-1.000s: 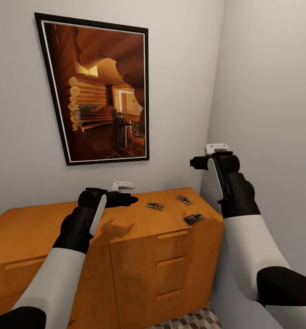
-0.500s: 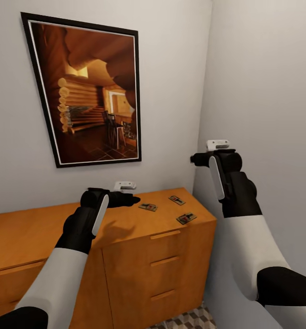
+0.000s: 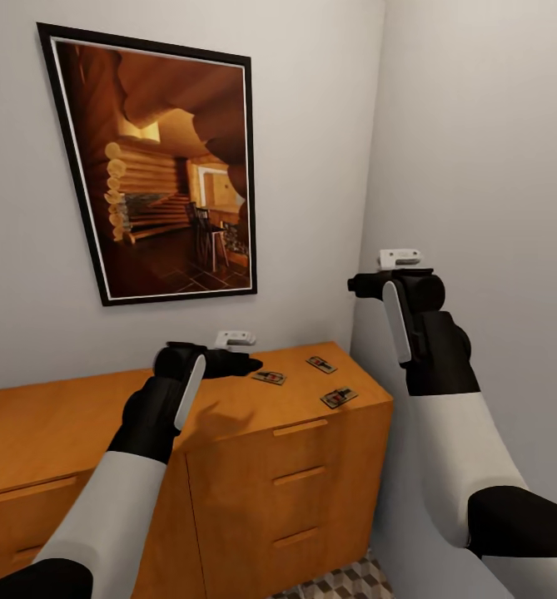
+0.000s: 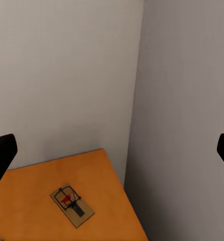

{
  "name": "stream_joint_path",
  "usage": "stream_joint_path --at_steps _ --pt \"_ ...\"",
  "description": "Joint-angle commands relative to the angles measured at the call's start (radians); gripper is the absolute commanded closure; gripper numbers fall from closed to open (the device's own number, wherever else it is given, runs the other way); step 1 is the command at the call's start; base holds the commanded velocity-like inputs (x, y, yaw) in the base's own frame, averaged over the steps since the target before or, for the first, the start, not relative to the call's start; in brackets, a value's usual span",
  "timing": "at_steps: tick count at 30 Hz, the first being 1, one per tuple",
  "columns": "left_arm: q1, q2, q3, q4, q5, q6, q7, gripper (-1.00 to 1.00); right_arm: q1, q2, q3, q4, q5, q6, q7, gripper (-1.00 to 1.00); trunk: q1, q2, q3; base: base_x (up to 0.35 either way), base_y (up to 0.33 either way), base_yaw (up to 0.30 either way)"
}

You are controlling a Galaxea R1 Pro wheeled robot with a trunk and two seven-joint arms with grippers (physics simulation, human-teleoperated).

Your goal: Take the four mousetraps from the cabinet in the bathroom and place them on the bathroom floor. Make sure all four end up on the same floor surface, and ensure that at least two of them are either under or directly next to the same bathroom sink.

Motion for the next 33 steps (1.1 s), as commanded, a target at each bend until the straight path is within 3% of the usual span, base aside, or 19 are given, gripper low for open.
stream_joint_path --at_steps 1,18,33 --pt "-0.001 -0.001 -0.005 -0.001 -0.001 0.004 -0.002 -1.0 -0.001 0.0 0.001 -0.001 -0.001 0.004 -0.003 -1.0 0.0 -0.001 -0.001 0.0 0.0 -0.052" --pt "-0.001 -0.007 -0.036 0.003 -0.002 0.004 -0.001 -1.0 -0.001 0.003 0.002 -0.004 -0.007 0.004 -0.002 -1.0 0.0 -0.001 -0.001 0.0 0.0 -0.179" --pt "-0.001 -0.01 -0.047 0.033 -0.004 -0.016 0.001 -1.0 -0.001 0.006 0.041 -0.005 -0.114 0.004 -0.004 -1.0 0.0 -0.001 -0.001 0.0 0.0 -0.136"
